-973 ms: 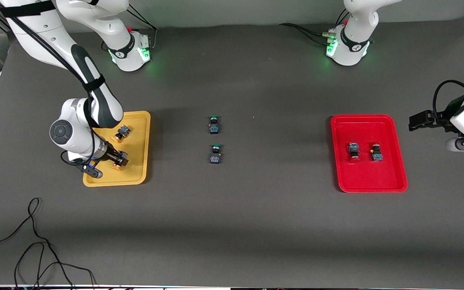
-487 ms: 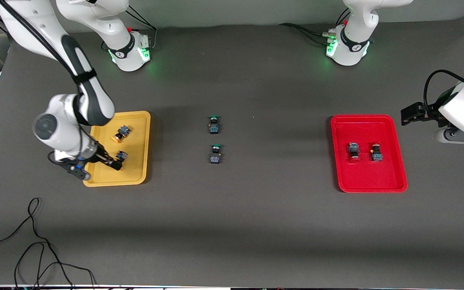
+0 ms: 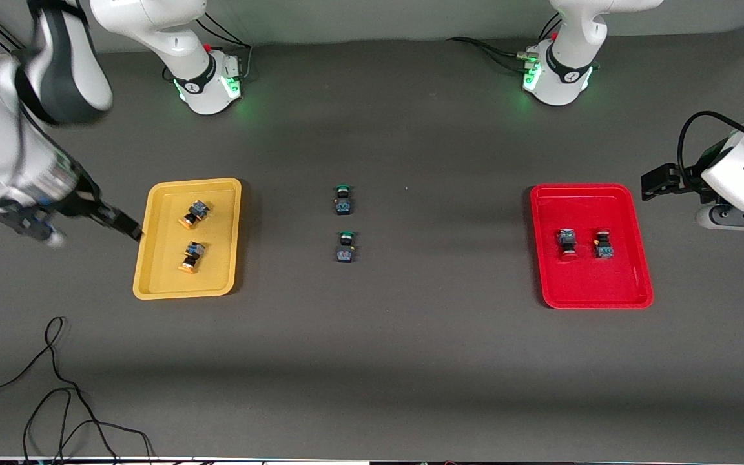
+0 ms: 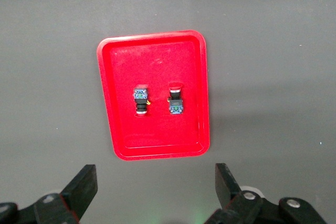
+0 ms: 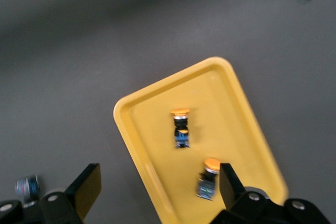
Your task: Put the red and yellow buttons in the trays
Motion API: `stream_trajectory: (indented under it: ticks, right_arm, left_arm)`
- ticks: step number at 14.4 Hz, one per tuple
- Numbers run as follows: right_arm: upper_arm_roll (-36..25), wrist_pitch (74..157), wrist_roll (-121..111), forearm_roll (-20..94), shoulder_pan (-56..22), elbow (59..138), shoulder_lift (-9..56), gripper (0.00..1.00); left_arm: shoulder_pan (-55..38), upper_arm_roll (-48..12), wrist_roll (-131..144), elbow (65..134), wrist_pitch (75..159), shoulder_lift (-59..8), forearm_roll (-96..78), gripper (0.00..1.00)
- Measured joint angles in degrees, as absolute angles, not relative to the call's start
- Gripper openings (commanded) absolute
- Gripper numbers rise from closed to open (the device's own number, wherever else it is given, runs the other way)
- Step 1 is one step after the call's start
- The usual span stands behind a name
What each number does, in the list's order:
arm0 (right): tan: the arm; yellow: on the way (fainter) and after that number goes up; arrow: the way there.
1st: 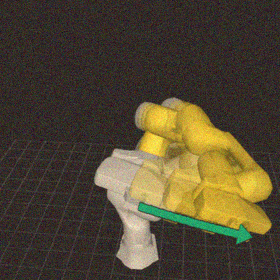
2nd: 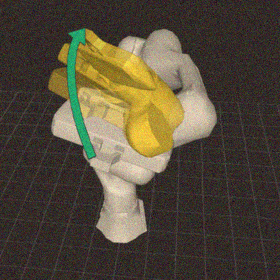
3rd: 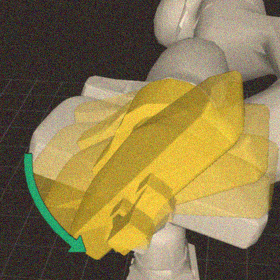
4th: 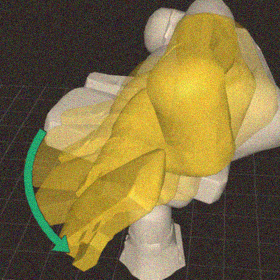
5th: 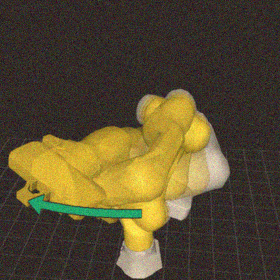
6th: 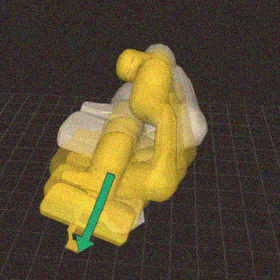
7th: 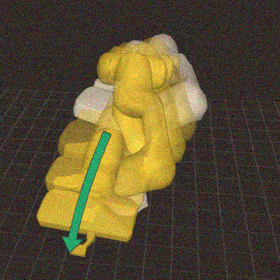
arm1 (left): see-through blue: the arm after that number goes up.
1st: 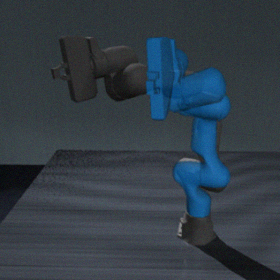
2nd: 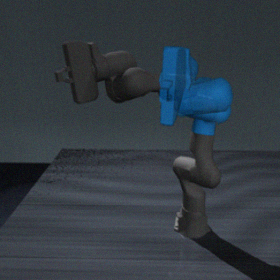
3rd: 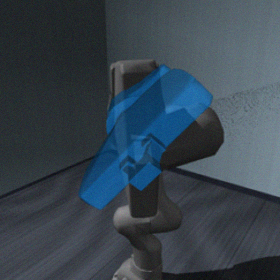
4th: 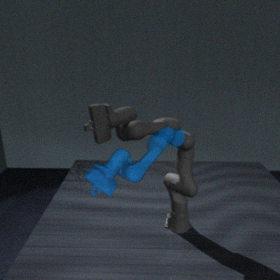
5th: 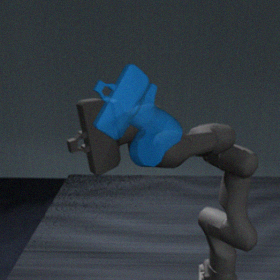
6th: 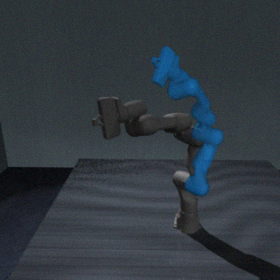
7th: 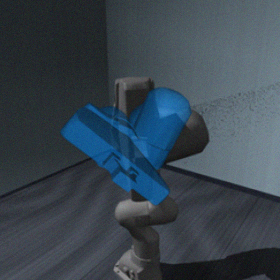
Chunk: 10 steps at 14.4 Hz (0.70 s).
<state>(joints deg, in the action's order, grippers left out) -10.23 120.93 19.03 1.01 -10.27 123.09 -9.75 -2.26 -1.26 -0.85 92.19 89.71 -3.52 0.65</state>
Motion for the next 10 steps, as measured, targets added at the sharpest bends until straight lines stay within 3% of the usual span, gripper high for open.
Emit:
stream_trajectory:
  ticks: [4,10]
  right_arm:
    - [-10.2,104.1,12.8,-1.1,-10.2,116.7,-15.0,1.0]
    - [-10.4,100.6,6.2,-3.6,-10.2,113.4,-14.0,1.0]
  left_arm:
    - [-2.3,-1.1,-0.9,92.4,89.7,-3.5,0.4,1.0]
    - [-2.3,-1.0,-0.9,92.4,89.7,-3.4,0.4,1.0]
